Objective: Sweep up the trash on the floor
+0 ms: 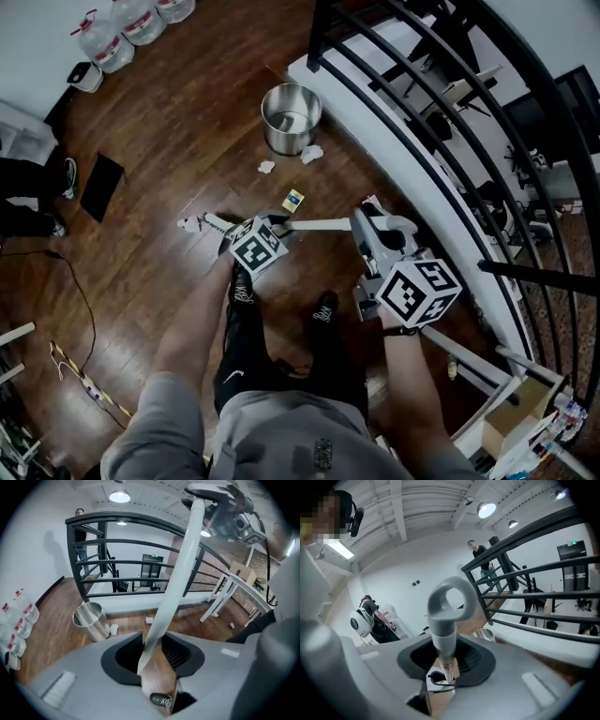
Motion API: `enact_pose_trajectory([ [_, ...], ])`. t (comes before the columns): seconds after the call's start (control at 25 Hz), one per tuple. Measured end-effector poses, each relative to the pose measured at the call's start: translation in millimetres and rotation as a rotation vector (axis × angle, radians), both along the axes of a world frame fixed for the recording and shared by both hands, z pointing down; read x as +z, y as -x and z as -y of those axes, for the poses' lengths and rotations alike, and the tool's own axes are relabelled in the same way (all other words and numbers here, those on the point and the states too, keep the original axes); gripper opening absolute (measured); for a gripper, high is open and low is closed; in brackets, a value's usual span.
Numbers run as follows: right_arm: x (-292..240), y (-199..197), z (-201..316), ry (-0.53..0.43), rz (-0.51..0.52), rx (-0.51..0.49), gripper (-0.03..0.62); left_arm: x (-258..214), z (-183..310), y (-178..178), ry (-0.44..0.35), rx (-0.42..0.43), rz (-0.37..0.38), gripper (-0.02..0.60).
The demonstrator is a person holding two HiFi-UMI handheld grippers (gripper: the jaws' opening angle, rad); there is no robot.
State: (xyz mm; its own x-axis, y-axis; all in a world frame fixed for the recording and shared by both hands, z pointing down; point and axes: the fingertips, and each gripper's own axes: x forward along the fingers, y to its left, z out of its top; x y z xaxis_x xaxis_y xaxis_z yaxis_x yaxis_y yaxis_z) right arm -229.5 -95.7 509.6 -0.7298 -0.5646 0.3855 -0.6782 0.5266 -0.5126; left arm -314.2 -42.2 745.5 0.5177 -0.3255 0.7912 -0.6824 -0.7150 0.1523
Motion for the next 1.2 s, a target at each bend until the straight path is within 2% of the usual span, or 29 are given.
enact_pose_trajectory([
  [0.16, 9, 95, -14, 0.024, 0.031, -0.037, 0.091, 4, -18, 102, 0.026, -0.018, 0.045, 0.132],
  [0.28, 15, 152, -24, 0.039, 0.045, -0.057, 0.091, 9, -30, 160, 0.038, -0.025, 0.055, 0.132],
  [0.44, 30, 215, -35, 0.060, 0.034, -0.078, 0.091, 24, -43, 219, 0.071, -0.023, 0.064, 0.132],
  [0.56, 43, 244, -45, 0.073, 0.007, -0.087, 0.091, 41, -53, 243, 0.108, -0.011, 0.061, 0.133],
  [0.68, 50, 244, -44, 0.080, -0.027, -0.045, 0.091, 47, -50, 246, 0.114, 0.030, 0.041, 0.135],
  [0.84, 51, 227, -46, 0.075, -0.057, 0.007, 0.091, 49, -38, 230, 0.089, 0.071, 0.032, 0.138],
  [1.2, 32, 121, -29, 0.045, -0.107, 0.154, 0.091, 36, 1, 112, 0.036, 0.212, -0.027, 0.138],
])
